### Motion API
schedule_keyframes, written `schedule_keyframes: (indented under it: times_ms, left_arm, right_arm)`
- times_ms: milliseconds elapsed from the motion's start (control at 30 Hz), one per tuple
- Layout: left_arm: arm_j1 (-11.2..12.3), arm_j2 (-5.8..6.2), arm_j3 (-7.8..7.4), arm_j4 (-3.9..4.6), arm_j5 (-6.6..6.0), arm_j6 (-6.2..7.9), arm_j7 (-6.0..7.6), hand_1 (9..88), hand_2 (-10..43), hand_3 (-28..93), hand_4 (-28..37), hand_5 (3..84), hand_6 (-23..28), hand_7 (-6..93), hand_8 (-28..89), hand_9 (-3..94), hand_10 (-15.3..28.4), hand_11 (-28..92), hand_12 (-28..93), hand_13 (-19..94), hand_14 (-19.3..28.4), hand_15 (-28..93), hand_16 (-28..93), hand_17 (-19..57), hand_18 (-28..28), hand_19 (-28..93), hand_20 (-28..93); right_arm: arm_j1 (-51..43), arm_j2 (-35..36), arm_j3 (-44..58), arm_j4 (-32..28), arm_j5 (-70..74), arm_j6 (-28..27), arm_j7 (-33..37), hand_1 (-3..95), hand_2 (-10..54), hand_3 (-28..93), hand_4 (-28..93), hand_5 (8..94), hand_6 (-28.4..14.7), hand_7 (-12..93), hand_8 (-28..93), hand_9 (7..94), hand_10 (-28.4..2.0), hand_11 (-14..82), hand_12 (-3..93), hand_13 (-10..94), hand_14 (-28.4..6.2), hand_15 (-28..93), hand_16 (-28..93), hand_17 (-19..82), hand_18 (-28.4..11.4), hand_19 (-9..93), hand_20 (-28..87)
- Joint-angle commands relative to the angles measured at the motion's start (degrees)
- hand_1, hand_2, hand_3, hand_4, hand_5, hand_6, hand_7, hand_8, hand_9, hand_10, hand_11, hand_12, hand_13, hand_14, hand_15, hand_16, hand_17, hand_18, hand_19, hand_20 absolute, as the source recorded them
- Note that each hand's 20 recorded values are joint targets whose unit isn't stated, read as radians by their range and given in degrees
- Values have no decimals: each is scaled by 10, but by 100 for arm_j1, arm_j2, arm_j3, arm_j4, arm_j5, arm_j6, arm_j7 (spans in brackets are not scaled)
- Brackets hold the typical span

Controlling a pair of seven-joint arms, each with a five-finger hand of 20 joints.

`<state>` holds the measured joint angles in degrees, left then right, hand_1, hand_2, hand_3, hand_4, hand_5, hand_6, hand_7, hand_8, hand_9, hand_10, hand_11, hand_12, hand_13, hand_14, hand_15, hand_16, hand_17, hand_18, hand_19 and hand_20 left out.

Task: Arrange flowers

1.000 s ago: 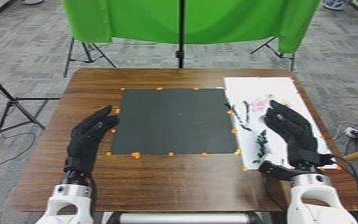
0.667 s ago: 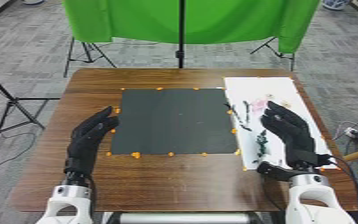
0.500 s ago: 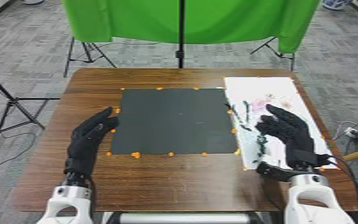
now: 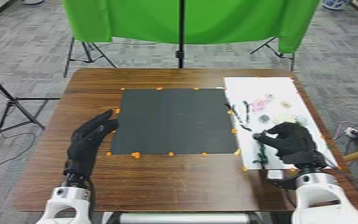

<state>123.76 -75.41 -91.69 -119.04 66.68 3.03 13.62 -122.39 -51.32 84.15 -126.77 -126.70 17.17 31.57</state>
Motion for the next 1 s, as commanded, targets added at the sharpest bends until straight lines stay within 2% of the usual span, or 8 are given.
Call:
schedule_keyframes:
  times_ms: [33,267,567,800,833,867,933,1000]
  left_arm:
    - [150,19,-21,-50,76,27,-122,315,-90,640,-167,464,28,114,-59,461,123,177,151,340,163,237,33,27,148,96,221]
    - [160,28,-39,-65,95,-87,-237,314,-90,639,-167,462,27,113,-59,457,124,175,151,336,162,232,32,25,148,97,221]
    - [168,26,-56,-80,101,-182,-321,312,-89,637,-166,457,29,109,-57,451,125,172,152,331,163,230,33,23,147,94,219]
    - [180,12,-112,-99,117,-317,-460,312,-89,637,-165,454,28,106,-56,448,124,169,152,328,163,228,35,22,147,92,218]
    - [168,9,-118,-92,115,-370,-479,311,-89,637,-165,453,28,106,-56,447,124,168,152,327,163,228,35,22,147,91,218]
    - [169,0,-132,-96,122,-424,-506,311,-89,637,-165,453,28,105,-56,446,124,167,152,326,163,228,35,22,147,90,217]
    - [173,-9,-145,-103,152,-461,-544,312,-89,636,-165,450,28,104,-56,445,124,167,153,325,164,226,35,21,148,89,217]
    - [170,-15,-164,-105,135,-503,-598,313,-89,635,-165,449,29,103,-55,442,124,165,152,323,164,223,35,20,148,88,216]
  right_arm:
    - [281,727,-281,341,-1489,-127,456,405,-95,390,-283,628,-64,257,-28,631,-182,402,316,719,-110,581,258,480,-171,831,475]
    - [921,919,-882,685,-1250,-650,635,392,-95,438,-283,656,-56,356,-46,680,-164,450,327,796,-79,593,271,578,-124,882,439]
    - [1364,915,-1362,1027,-1158,-1143,884,353,-95,583,-270,690,-55,343,-47,741,-165,423,323,851,-64,553,281,636,-86,879,384]
    - [1261,795,-1392,944,-955,-1447,1081,442,-95,583,-186,685,-60,324,-38,764,-163,417,317,880,-54,525,295,668,-62,867,373]
    - [1257,762,-1404,925,-919,-1540,1123,467,-95,572,-166,684,-57,303,88,774,-160,415,316,888,-52,517,304,676,-57,862,377]
    - [1244,741,-1408,906,-848,-1610,1141,504,-95,533,-138,685,-54,287,182,780,-158,413,317,895,-49,510,310,686,-52,855,380]
    - [1238,706,-1404,859,-648,-1810,1160,746,-95,-12,215,695,-46,277,263,805,-142,358,385,910,-41,490,319,701,-43,841,389]
    - [1284,676,-1421,868,-434,-1948,1185,858,-95,-237,396,717,-39,276,286,842,-123,299,441,931,-37,475,328,723,-36,824,401]
